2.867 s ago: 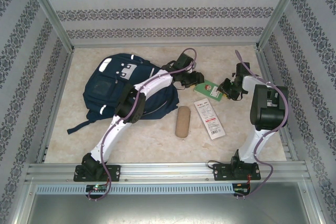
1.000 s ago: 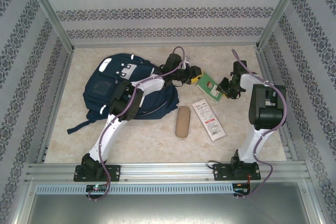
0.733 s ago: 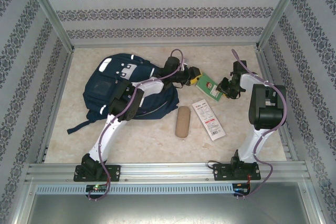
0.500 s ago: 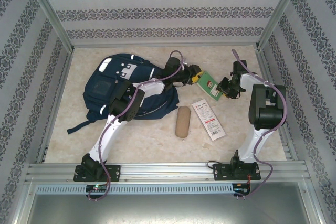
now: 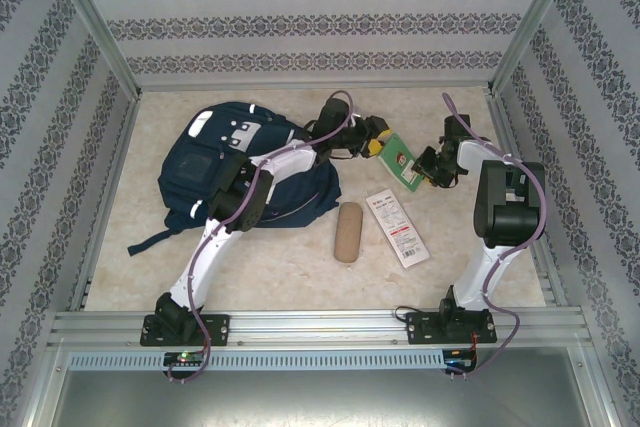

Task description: Pack books, pencil case, and school supplies into a backpack

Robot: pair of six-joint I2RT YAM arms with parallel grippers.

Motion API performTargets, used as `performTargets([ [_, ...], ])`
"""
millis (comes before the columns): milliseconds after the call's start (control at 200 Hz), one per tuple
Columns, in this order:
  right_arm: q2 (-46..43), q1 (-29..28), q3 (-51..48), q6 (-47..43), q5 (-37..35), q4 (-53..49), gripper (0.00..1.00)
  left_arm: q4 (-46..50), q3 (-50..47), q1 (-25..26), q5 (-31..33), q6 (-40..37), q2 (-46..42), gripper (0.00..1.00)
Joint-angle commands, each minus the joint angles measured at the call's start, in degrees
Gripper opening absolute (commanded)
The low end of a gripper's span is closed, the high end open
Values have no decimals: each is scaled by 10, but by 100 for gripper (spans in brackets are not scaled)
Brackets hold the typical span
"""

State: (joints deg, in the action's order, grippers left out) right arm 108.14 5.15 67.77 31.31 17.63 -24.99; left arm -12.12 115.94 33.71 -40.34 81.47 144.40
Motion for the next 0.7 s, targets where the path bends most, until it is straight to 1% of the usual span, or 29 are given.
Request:
performTargets([
  [0, 9, -21, 11, -2, 60, 28, 30, 191, 61, 53, -92, -175, 8, 56],
  [95, 9, -21, 11, -3, 59, 29, 30, 291, 116, 53, -108, -280, 24, 56],
  [155, 10, -21, 11, -3, 59, 28, 30, 351, 148, 53, -107, -351, 31, 56],
  [210, 9, -21, 11, -3, 59, 28, 30, 377, 159, 53, -106, -396, 33, 55],
  [285, 8, -21, 10, -3, 59, 28, 30, 387, 160, 54, -104, -430, 33, 55],
  [350, 8, -21, 10, -3, 59, 28, 30, 395, 163, 55, -94, -437, 34, 55],
  [445, 6, -21, 10, -3, 59, 28, 31, 400, 167, 54, -84, -421, 38, 55],
  [560, 3, -22, 8, -3, 58, 27, 31, 415, 164, 51, -50, -405, 35, 56],
  [619, 2, -22, 7, -3, 59, 26, 32, 405, 155, 46, -47, -388, 32, 59],
  [694, 1, -22, 5, -3, 57, 27, 32, 387, 142, 41, -41, -365, 24, 60],
])
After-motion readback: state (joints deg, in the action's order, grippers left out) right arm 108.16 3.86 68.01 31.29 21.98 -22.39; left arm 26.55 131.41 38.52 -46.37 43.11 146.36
